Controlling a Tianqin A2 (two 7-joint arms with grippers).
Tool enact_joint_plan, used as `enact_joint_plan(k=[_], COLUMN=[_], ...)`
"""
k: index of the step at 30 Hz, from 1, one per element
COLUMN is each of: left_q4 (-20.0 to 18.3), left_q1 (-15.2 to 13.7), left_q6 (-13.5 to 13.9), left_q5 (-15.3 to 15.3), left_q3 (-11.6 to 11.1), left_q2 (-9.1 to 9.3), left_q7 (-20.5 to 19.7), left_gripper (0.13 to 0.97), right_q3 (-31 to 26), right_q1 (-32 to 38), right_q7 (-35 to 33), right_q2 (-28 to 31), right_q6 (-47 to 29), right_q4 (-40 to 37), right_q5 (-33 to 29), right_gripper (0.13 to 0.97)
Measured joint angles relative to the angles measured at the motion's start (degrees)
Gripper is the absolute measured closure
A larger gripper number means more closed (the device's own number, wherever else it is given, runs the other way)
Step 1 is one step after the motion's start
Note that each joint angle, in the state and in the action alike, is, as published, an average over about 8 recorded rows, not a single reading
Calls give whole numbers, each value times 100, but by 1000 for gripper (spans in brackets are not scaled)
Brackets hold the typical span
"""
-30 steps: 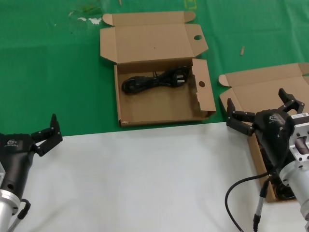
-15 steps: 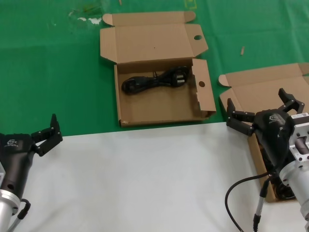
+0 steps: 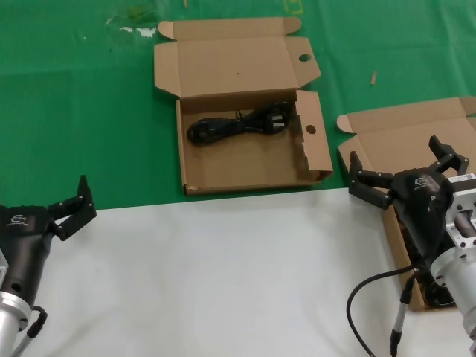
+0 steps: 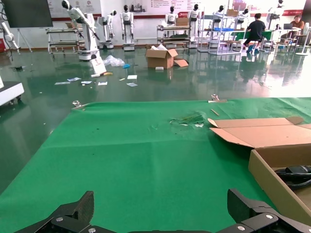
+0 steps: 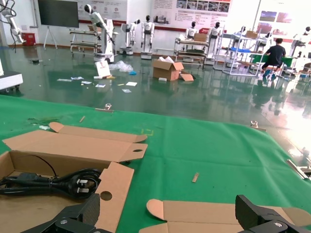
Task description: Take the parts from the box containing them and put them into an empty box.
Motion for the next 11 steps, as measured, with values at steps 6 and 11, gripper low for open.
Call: enact_joint_plan(k=[6, 11], left_q4=[0, 0], left_q1=[0, 0], left_q6=[0, 0], left_q5=[0, 0], left_q3=[0, 0], left_q2=[0, 0], left_q7=[0, 0], left_gripper=[132, 132], right_q3=[0, 0], right_q1=[0, 0], right_q7=[0, 0], right_q2=[0, 0], right_q6=[0, 0], right_q4=[0, 0], right_q5=[0, 0], right_gripper=[129, 129])
